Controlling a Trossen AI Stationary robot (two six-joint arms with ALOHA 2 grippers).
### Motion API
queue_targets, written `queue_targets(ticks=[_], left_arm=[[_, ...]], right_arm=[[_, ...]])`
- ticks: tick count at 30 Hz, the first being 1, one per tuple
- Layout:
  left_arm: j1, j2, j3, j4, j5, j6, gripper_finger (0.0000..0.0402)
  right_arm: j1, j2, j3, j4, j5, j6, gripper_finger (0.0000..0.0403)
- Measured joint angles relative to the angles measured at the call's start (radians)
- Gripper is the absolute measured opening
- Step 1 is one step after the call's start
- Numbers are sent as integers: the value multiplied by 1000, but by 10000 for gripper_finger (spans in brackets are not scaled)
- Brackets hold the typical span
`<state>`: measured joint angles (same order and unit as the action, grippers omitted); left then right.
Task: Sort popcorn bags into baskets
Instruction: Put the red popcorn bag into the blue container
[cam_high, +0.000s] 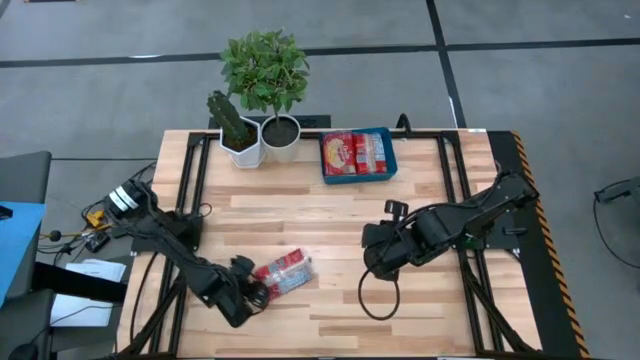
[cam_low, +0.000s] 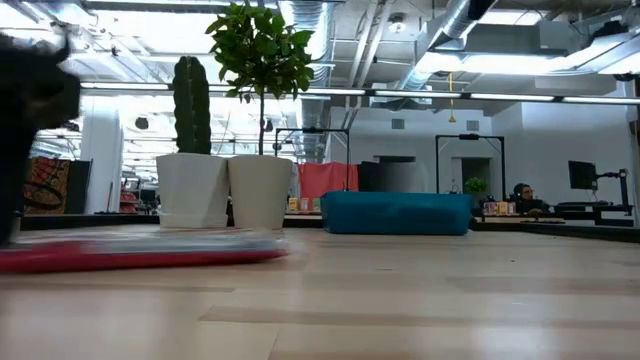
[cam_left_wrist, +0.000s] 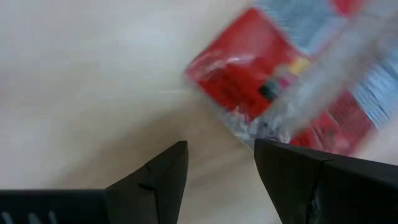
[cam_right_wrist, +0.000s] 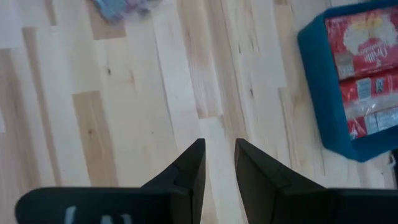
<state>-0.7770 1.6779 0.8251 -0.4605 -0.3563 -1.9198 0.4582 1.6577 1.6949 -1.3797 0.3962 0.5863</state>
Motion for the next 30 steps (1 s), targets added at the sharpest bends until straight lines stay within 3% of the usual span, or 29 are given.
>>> queue_targets(ticks=[9, 20, 30], left_arm=[[163, 75, 27, 237, -83, 186, 183], [414, 78, 22, 485, -59, 539, 183], [500, 91, 23, 612, -49, 576, 183]], right_arm=[[-80, 1, -189, 336, -25, 44, 123], [-203, 1, -550, 801, -164, 311, 258], [-194, 1, -746, 1072, -165, 634, 269]])
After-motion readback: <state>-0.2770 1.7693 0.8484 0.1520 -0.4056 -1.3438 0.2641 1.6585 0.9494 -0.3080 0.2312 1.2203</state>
